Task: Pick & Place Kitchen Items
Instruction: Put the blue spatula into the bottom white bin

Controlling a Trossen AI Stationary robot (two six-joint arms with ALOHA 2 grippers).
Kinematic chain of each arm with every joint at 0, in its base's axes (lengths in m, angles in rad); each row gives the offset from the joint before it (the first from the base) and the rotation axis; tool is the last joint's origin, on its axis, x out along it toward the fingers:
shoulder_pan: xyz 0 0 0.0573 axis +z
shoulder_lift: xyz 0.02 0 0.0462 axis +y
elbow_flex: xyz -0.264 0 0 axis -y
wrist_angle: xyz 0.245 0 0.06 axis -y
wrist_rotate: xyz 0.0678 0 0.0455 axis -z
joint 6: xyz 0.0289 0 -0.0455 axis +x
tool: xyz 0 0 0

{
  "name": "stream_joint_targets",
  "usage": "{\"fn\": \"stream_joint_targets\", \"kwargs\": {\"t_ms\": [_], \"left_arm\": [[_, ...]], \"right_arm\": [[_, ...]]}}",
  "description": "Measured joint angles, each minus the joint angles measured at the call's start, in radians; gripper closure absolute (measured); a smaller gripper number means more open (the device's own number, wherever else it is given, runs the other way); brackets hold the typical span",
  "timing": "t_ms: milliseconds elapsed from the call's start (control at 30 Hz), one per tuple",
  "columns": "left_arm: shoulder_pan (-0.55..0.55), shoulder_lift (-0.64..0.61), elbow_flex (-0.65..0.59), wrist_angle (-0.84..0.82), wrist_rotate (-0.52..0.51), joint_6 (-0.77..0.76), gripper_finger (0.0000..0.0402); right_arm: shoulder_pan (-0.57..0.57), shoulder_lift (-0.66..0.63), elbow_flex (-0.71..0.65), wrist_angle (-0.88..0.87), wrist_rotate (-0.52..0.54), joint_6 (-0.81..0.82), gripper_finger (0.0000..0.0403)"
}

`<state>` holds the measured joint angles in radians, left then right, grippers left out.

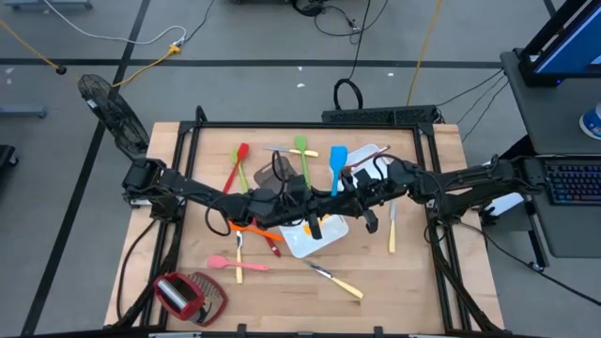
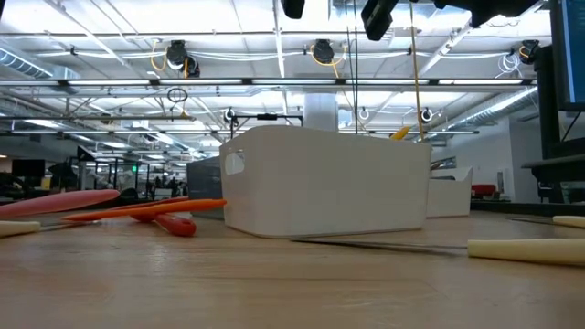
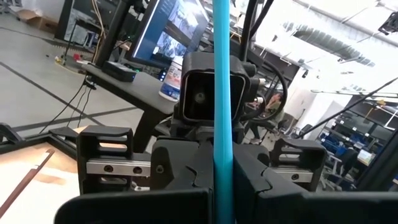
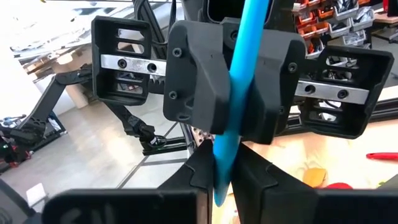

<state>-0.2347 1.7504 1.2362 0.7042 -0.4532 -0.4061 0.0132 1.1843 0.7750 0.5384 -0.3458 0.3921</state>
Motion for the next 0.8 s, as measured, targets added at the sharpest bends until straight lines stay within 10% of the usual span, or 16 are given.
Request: {"fn": "stream_joint_targets", "kwargs": {"t_ms": [200,800], "left_arm": [[0.0,0.0,0.0,-0.007,0.01,-0.008,0.0381],[-0.001,0.0,0.0,-0.045,0.002,-0.1,0.016]], "right_arm": [[0.0,-0.002,0.0,-0.037,0.013,-0.013,0.0379],[-0.025,-0.067,0.0,-0.205,0.108,-0.076,0.0379]]}}
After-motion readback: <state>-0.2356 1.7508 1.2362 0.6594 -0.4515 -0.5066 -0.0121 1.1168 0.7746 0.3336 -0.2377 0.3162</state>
